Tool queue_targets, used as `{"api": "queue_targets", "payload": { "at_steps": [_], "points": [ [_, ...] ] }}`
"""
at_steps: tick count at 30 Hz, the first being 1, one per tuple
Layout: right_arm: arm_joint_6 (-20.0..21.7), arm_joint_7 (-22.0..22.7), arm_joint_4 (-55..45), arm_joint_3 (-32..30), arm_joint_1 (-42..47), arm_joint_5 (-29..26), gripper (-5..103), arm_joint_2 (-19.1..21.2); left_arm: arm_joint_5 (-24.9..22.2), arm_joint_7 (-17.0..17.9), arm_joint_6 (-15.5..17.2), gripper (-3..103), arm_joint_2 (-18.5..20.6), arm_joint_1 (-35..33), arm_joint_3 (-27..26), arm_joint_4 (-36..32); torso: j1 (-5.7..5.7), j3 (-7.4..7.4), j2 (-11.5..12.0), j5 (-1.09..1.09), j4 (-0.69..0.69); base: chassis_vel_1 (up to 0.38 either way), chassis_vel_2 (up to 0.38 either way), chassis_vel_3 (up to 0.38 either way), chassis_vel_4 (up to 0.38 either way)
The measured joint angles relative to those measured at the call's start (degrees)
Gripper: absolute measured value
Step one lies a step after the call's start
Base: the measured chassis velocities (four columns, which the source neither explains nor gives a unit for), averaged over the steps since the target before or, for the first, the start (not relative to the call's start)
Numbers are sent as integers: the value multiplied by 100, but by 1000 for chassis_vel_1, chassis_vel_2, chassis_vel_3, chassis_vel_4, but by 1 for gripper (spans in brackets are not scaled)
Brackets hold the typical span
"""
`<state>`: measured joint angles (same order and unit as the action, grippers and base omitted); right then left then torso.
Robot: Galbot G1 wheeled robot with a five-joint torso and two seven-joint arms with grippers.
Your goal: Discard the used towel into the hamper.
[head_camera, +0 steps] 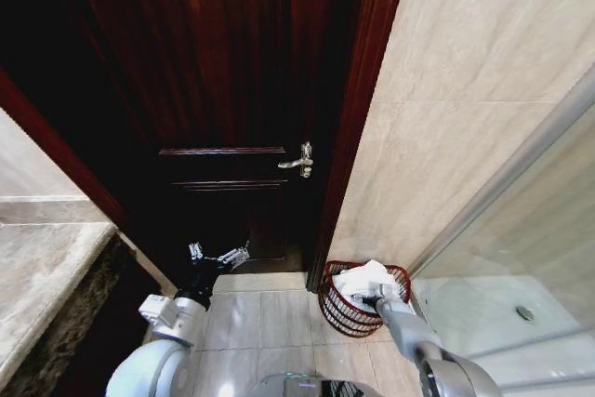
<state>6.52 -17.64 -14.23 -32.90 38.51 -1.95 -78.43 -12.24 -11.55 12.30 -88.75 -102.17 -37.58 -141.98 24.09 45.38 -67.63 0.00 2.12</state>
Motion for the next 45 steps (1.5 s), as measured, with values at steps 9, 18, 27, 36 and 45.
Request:
{"api": "queue_targets", "payload": {
  "at_steps": [9,18,27,36,45],
  "points": [
    [149,169,-522,5,179,-209,100,-60,0,0,0,100,0,0,0,0,13,15,-28,-2,-1,0,0,0,0],
    [-1173,20,-1982,44,1370,466,100,-70,0,0,0,100,0,0,0,0,22,25,-46,6,1,0,0,0,0],
    [-987,-369,-4650,-49,2856,-168,100,446,0,0,0,100,0,0,0,0,27,32,-62,0,-2,0,0,0,0],
    [-1106,-427,-3216,-15,1656,-859,100,287,0,0,0,100,0,0,0,0,33,38,-67,1,2,0,0,0,0],
    [-1201,-26,-794,-54,343,-259,100,50,0,0,0,100,0,0,0,0,33,39,-74,-1,0,0,0,0,0]
  ]
}}
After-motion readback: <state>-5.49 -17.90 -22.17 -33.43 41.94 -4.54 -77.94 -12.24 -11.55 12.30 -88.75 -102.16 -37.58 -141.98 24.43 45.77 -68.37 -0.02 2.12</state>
